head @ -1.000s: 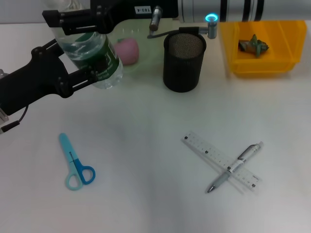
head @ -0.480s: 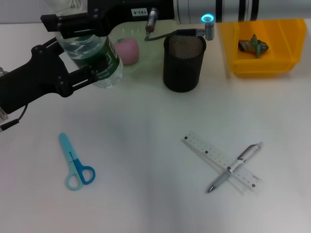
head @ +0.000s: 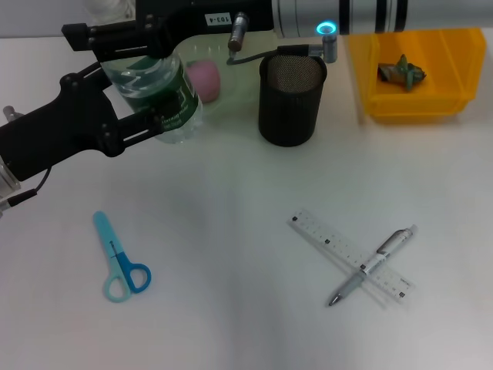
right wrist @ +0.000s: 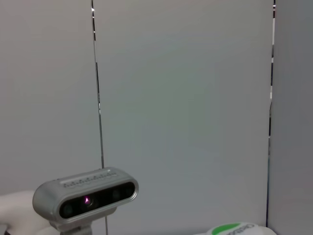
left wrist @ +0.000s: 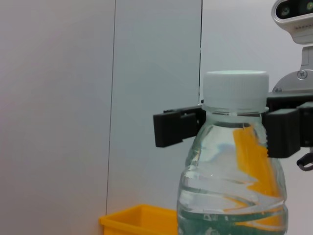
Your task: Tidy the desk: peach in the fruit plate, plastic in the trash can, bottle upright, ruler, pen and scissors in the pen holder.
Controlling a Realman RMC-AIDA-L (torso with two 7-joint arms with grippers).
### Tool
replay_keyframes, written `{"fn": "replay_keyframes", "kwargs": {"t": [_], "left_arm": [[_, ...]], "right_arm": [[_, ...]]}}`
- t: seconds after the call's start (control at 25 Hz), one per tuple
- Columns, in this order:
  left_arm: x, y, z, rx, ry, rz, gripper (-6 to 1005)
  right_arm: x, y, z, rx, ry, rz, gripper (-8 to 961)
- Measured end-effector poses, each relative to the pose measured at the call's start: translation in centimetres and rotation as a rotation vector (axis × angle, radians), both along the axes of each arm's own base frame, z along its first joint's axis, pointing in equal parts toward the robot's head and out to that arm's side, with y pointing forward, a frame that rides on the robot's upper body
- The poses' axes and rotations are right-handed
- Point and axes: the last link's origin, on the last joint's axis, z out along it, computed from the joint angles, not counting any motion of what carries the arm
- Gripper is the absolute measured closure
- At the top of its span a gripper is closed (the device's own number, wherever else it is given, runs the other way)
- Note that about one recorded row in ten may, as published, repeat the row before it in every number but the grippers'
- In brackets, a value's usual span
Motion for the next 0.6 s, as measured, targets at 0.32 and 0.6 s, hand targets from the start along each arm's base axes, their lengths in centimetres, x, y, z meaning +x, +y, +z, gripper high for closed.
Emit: {"fn": "replay_keyframes", "kwargs": {"t": [0.32, 0.6], "left_arm": [[-0.03, 0.03, 0.07, 0.003, -0.002, 0.002, 228], [-0.03, 0.03, 0.07, 0.003, -0.002, 0.003, 229]], "right_arm": [[0.07, -0.02, -0.08, 0.002, -0.008, 0.003, 281], [0.22, 0.02, 0.08, 0.010, -0.004, 0.004, 451]]}}
